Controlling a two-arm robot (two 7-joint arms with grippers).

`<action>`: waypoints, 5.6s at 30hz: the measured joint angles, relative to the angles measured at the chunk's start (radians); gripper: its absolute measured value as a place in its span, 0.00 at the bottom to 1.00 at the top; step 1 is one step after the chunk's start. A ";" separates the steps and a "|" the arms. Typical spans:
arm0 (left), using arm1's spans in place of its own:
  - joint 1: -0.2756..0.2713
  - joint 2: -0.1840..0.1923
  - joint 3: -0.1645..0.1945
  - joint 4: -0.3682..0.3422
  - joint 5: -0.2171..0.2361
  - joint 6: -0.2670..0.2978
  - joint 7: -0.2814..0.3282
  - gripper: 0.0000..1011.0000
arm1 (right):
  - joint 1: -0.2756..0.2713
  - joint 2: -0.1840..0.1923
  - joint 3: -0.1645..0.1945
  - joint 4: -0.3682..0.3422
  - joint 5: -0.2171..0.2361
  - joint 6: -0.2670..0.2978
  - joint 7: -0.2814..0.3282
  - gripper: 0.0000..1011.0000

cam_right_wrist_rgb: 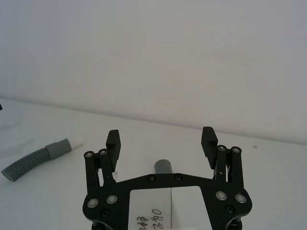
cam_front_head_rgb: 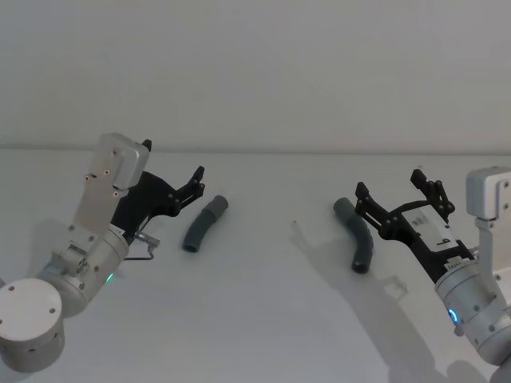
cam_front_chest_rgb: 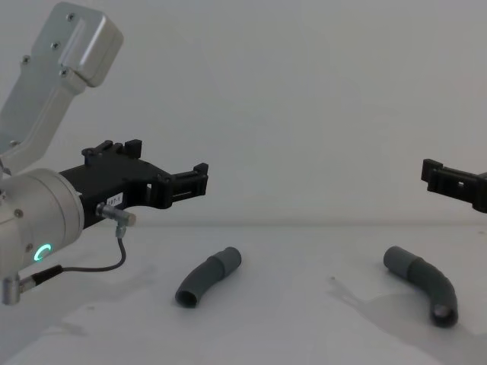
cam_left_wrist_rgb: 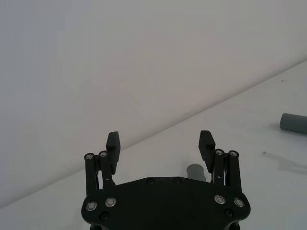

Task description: Use both hands to pick up one end of the pipe from the table, align the ends, and insert them.

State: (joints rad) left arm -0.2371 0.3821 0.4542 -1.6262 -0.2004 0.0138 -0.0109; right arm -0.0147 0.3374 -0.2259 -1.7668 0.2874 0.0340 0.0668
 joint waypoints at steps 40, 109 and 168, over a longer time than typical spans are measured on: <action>-0.037 0.032 -0.014 -0.020 -0.083 0.115 -0.128 0.99 | 0.000 0.000 0.000 0.000 0.000 0.000 0.000 0.99; -0.295 -0.101 0.034 0.209 -0.185 0.754 -0.239 0.99 | 0.000 0.000 0.000 0.000 0.000 0.000 0.000 0.99; -0.367 -0.124 0.070 0.321 -0.144 0.750 -0.323 0.51 | 0.000 0.000 0.000 0.000 0.000 0.000 0.000 0.99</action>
State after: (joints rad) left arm -0.6040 0.2585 0.5247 -1.3051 -0.3448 0.7640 -0.3337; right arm -0.0146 0.3375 -0.2258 -1.7667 0.2873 0.0341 0.0668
